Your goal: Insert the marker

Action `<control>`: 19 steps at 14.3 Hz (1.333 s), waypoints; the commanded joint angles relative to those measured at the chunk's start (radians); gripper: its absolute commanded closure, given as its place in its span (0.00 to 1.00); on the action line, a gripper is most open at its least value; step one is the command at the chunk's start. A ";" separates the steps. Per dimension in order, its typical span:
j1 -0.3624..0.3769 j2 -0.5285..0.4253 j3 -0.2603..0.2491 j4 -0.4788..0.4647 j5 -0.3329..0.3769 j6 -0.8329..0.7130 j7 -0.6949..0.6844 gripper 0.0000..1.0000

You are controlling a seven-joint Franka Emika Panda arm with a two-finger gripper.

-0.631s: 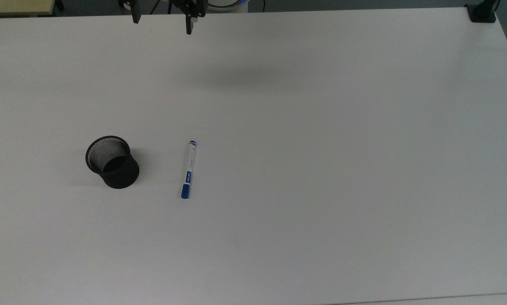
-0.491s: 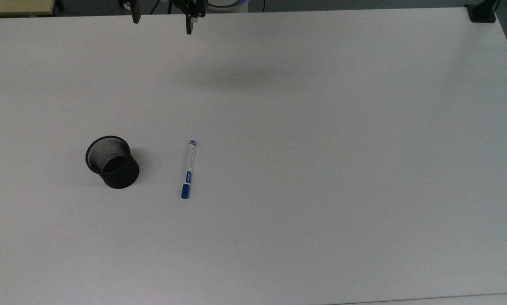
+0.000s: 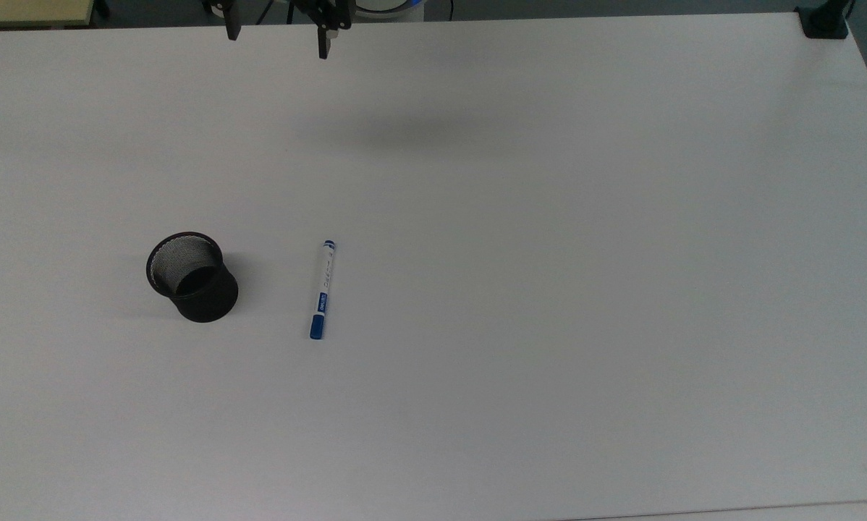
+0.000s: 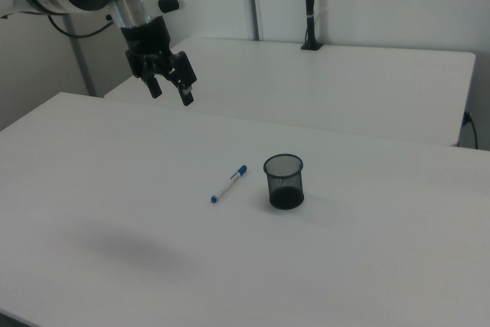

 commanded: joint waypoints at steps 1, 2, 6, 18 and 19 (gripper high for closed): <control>0.011 -0.011 -0.010 -0.015 0.002 0.011 -0.007 0.00; 0.011 -0.011 -0.010 -0.015 0.002 0.011 -0.007 0.00; 0.001 -0.009 -0.010 -0.013 0.002 0.014 -0.019 0.00; -0.011 0.219 -0.012 -0.002 -0.079 0.207 -0.153 0.00; -0.015 0.258 -0.012 -0.002 -0.081 0.258 -0.121 0.00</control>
